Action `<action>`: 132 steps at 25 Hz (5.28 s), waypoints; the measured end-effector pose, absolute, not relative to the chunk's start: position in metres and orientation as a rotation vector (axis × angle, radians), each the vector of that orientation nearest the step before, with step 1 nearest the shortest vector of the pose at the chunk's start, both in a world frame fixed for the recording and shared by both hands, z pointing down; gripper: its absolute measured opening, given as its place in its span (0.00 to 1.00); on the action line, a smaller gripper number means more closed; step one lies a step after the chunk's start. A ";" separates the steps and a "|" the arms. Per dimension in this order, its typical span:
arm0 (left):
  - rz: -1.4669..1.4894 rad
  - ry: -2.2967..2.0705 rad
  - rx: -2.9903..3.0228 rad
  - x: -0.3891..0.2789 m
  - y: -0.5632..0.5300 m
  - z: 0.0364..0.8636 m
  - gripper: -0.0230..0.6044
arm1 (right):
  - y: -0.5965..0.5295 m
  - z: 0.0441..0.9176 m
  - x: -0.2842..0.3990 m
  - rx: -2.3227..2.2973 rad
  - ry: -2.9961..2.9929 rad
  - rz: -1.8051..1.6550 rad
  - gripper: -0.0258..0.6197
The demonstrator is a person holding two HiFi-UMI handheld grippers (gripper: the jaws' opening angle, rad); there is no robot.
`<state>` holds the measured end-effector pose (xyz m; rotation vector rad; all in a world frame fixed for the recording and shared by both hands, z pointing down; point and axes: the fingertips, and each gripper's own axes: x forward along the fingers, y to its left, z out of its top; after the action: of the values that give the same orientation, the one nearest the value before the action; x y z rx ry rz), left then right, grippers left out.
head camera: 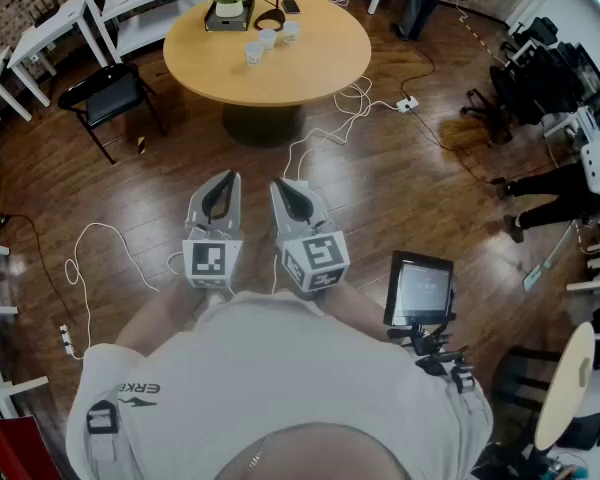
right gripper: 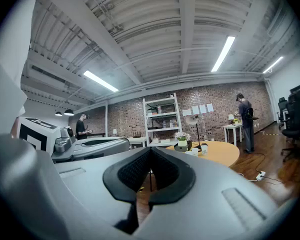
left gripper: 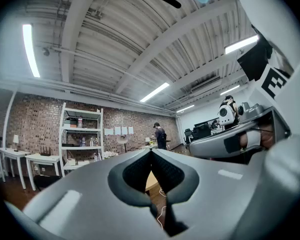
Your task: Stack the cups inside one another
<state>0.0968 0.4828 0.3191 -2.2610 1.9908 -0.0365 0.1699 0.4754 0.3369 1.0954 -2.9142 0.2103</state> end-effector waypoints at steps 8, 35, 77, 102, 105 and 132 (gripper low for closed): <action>-0.071 2.042 -2.177 0.125 0.480 0.324 0.04 | 0.468 0.342 0.203 1.014 -2.952 0.237 0.06; 0.020 1.998 -2.324 0.038 0.336 0.331 0.04 | 0.325 0.347 0.125 1.192 -2.863 0.248 0.06; -0.099 1.936 -2.362 -0.078 -0.045 0.358 0.04 | -0.062 0.369 0.027 1.324 -2.783 0.339 0.06; -0.313 2.059 -2.420 -0.099 -0.161 0.424 0.04 | -0.198 0.439 0.018 1.254 -2.602 0.425 0.06; -0.333 2.089 -2.426 -0.104 -0.165 0.434 0.04 | -0.202 0.451 0.016 1.244 -2.575 0.439 0.06; -0.606 2.216 -2.548 -0.142 -0.193 0.568 0.04 | -0.248 0.628 -0.037 0.950 -2.320 0.512 0.68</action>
<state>-0.1418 -0.1926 0.5683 -2.5483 2.2163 -0.6060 -0.0373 -0.2476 0.6280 0.9503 -2.3201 0.5124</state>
